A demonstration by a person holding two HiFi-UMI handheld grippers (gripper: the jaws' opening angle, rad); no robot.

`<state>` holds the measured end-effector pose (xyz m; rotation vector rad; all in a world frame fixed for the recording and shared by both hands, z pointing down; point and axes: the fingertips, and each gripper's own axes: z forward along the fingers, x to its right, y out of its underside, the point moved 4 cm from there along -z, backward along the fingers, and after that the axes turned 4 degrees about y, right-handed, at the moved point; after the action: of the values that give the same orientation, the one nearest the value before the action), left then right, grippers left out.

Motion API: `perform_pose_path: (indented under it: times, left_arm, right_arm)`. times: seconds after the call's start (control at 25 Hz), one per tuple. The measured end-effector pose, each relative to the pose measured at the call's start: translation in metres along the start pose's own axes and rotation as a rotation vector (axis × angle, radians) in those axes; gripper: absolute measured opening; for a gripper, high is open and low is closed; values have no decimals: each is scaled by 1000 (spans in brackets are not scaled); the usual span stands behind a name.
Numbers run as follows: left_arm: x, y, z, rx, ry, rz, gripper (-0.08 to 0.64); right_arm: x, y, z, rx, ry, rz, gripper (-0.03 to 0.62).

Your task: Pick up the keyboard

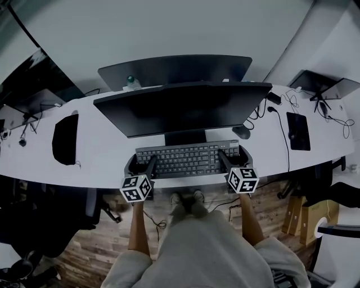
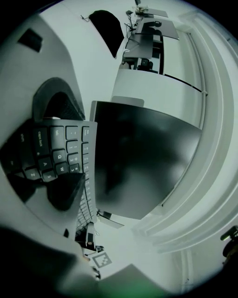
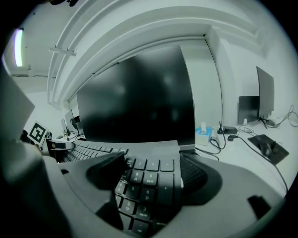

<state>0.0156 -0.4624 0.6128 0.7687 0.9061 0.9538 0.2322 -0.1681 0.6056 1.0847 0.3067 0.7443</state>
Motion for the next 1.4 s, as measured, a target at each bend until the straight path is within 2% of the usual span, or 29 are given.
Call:
perform_pose_path:
  times: [0.24,0.56,1.4]
  left_arm:
    - [7,-32,-8,52,14,34,328]
    - [16,-51,-17,84,18,63,328]
    - [21,-44,-25,101,12,62,328]
  right_arm:
    - [-4,-28,-12,63,8,-7,356]
    - [-4,-43,-22,108,6,0,356]
    - [-3,-35,-29,114,5,-6,356]
